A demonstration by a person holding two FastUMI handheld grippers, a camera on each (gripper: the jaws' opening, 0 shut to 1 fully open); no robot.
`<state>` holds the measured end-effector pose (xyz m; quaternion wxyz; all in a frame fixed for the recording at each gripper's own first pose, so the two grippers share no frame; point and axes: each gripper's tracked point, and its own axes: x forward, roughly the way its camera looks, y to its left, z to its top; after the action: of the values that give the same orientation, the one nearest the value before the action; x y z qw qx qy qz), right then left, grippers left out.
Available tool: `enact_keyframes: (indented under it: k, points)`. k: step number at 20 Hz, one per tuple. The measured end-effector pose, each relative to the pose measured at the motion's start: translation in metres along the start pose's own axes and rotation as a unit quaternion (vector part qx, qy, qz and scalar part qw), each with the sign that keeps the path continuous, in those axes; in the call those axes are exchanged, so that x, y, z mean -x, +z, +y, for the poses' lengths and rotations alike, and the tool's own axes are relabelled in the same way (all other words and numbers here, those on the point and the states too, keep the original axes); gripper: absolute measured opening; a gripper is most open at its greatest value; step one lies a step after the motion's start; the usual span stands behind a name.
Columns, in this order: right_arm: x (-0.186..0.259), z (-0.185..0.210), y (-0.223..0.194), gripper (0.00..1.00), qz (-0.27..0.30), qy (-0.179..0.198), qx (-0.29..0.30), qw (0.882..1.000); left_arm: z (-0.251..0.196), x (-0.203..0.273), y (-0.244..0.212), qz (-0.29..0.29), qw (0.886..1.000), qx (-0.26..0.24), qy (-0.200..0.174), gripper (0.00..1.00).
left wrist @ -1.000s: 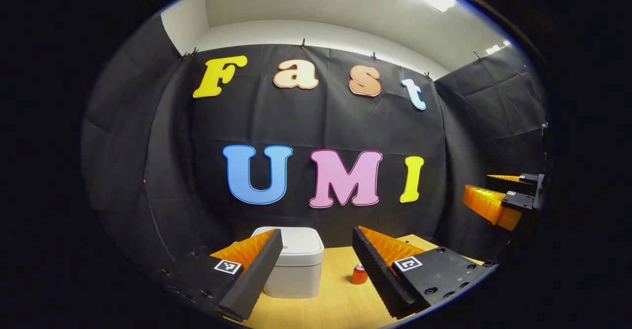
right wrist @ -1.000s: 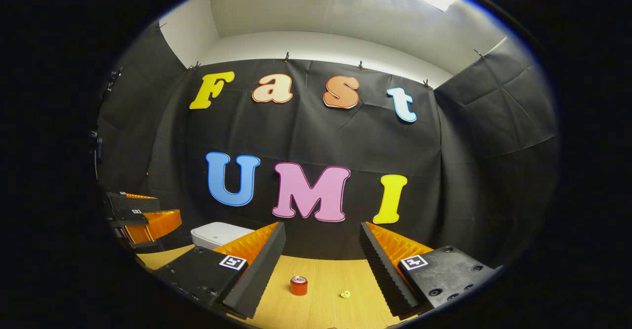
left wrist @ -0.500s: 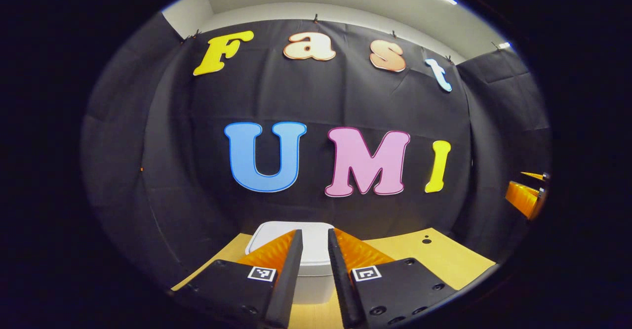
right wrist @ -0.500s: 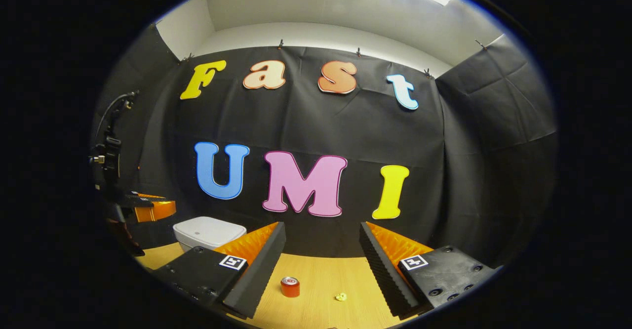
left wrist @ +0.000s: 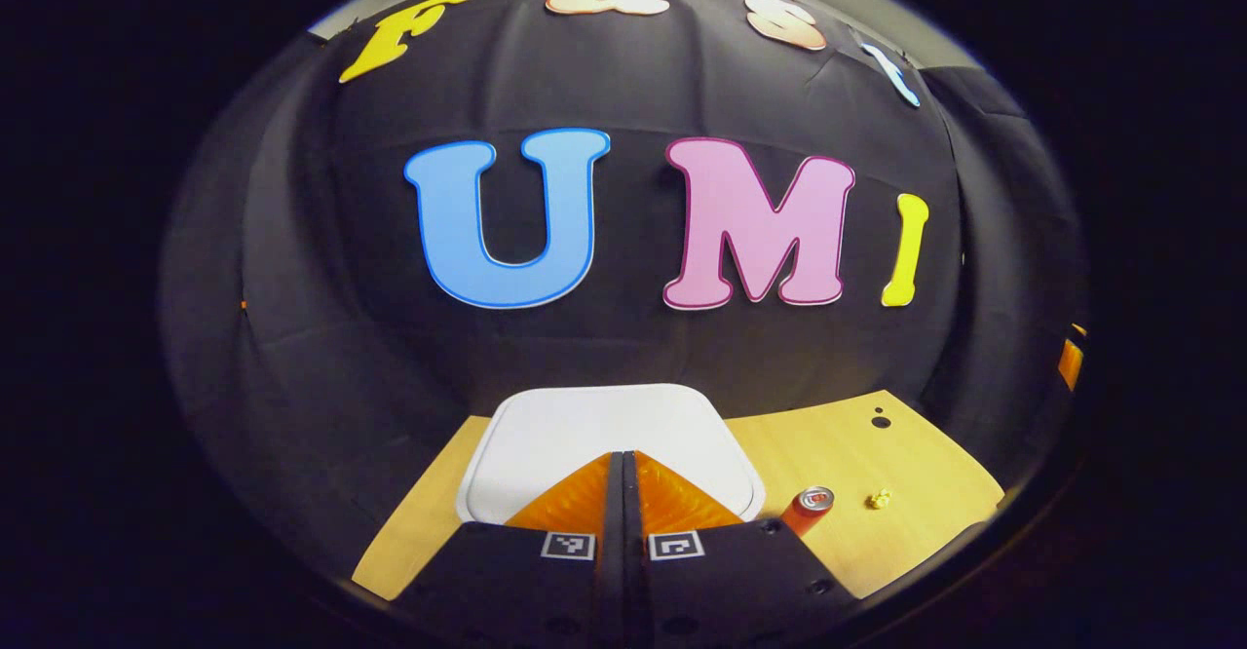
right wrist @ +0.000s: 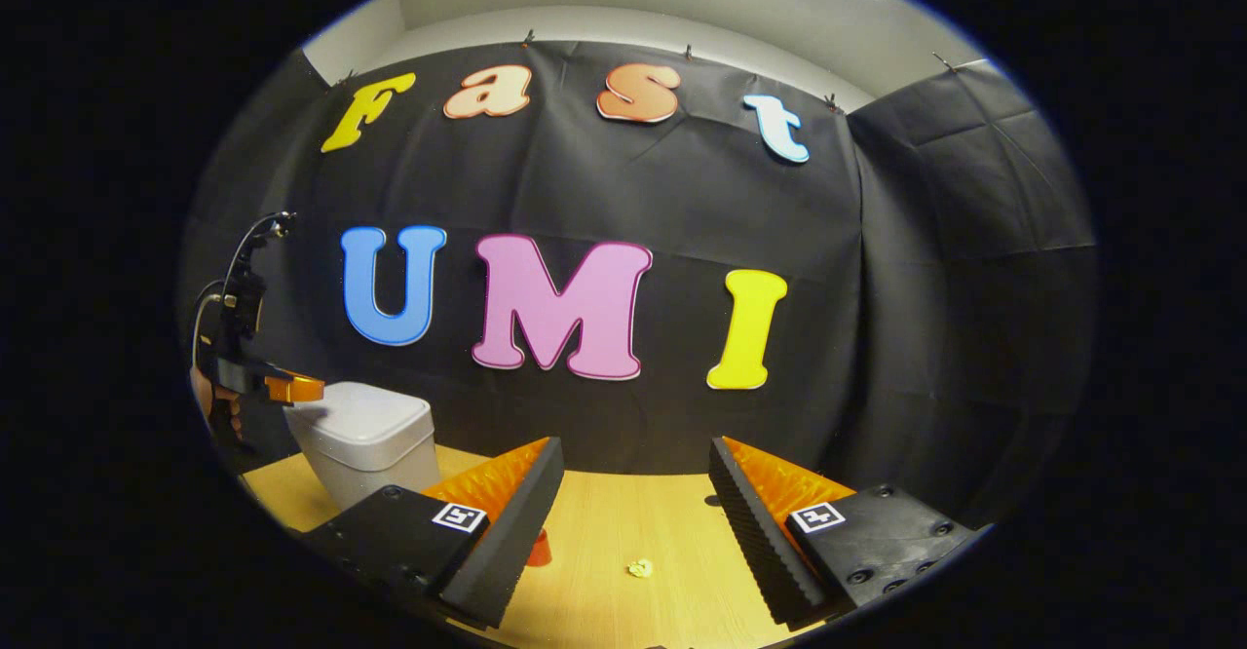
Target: Press the lid of the desktop garbage bin to open it, pick up the crumpled paper on the desktop and throw it into the bin, then pick up the pop can on the desktop and drop it into the bin, and finally close the garbage bin lid.
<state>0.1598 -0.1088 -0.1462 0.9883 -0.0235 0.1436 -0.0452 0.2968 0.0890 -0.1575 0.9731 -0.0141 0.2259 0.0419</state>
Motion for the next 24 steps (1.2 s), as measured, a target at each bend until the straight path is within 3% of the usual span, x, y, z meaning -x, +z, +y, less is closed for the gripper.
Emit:
enact_keyframes:
  k: [3, 9, 13, 20, 24]
  points:
    - [-0.006, -0.001, -0.013, 0.96, 0.018, 0.004, -0.006, 1.0, -0.003, -0.015, -0.014, 0.027, 1.0, 0.011, -0.003, 0.06]
    - [-0.014, 0.002, -0.019, 0.97, 0.024, 0.013, -0.001, 1.0, -0.002, -0.017, -0.027, 0.022, 0.999, 0.038, -0.005, 0.06]
    - [-0.012, 0.017, -0.022, 0.97, 0.015, 0.036, -0.002, 0.999, -0.004, -0.017, -0.021, 0.003, 0.999, -0.049, -0.004, 0.06]
    - [0.0, 0.013, -0.015, 0.96, 0.016, 0.03, -0.004, 0.999, -0.017, 0.043, 0.054, -0.12, 0.992, -0.038, 0.023, 0.06]
    - [0.013, 0.006, -0.008, 0.96, 0.011, 0.018, -0.004, 1.0, -0.038, 0.092, 0.063, -0.153, 0.987, -0.026, 0.04, 0.06]
